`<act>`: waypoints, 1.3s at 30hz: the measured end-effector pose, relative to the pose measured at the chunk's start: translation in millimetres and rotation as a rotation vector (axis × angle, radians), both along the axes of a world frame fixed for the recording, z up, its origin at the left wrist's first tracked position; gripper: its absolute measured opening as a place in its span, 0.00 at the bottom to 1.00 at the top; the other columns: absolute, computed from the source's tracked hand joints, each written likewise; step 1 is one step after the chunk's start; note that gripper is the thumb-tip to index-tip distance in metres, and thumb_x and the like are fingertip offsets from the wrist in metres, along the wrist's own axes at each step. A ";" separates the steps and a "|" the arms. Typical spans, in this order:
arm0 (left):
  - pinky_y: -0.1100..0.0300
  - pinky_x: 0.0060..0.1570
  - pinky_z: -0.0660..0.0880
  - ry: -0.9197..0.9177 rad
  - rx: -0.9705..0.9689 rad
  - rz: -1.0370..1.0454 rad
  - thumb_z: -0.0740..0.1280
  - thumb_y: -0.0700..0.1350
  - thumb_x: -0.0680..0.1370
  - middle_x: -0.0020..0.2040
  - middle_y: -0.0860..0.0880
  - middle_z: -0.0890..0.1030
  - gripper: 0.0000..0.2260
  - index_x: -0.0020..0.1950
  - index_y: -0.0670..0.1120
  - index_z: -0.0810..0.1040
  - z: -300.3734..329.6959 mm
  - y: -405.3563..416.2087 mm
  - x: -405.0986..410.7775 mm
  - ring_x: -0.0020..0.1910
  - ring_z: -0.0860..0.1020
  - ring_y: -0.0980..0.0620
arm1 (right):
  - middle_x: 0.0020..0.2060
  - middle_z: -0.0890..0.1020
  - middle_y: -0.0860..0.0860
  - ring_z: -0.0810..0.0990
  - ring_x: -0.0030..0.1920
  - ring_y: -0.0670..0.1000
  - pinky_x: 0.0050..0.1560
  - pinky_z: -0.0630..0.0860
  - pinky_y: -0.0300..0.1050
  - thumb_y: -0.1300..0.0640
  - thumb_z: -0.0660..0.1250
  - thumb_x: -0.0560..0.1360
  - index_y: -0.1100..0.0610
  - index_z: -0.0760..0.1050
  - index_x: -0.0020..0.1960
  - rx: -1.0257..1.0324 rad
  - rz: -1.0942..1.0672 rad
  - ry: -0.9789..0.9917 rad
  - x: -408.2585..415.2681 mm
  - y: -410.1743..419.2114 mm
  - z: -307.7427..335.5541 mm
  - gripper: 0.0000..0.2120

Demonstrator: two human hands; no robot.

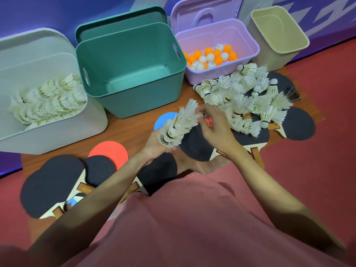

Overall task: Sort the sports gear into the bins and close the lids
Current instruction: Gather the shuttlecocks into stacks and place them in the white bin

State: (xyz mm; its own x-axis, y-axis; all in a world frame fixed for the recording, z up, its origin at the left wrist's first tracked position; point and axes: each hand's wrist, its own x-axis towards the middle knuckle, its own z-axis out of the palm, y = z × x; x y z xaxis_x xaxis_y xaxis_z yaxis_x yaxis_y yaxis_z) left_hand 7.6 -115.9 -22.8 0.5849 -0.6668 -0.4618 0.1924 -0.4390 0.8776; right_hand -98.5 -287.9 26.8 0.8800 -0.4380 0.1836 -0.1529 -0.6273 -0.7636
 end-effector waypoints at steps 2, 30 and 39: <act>0.71 0.37 0.76 0.044 -0.024 0.064 0.74 0.28 0.67 0.45 0.54 0.80 0.21 0.54 0.46 0.76 0.7 -1.8 -1.4 0.42 0.78 0.60 | 0.45 0.78 0.49 0.73 0.42 0.44 0.46 0.69 0.43 0.64 0.61 0.74 0.54 0.75 0.51 0.067 0.000 0.001 5.8 -0.9 0.2 0.10; 0.68 0.49 0.77 0.108 -0.086 0.107 0.75 0.29 0.67 0.52 0.53 0.81 0.26 0.59 0.50 0.75 -5.2 -15.2 0.7 0.51 0.79 0.58 | 0.41 0.78 0.57 0.73 0.46 0.60 0.48 0.67 0.53 0.64 0.62 0.72 0.62 0.75 0.44 -0.395 -0.428 0.166 -9.1 -96.5 -2.3 0.04; 0.63 0.52 0.78 0.100 -0.072 0.079 0.75 0.28 0.66 0.53 0.52 0.81 0.28 0.61 0.48 0.76 -8.2 -13.5 -0.6 0.54 0.80 0.53 | 0.39 0.80 0.54 0.73 0.42 0.50 0.49 0.68 0.39 0.64 0.63 0.74 0.63 0.78 0.45 -0.037 0.014 -0.021 12.9 -43.3 19.8 0.05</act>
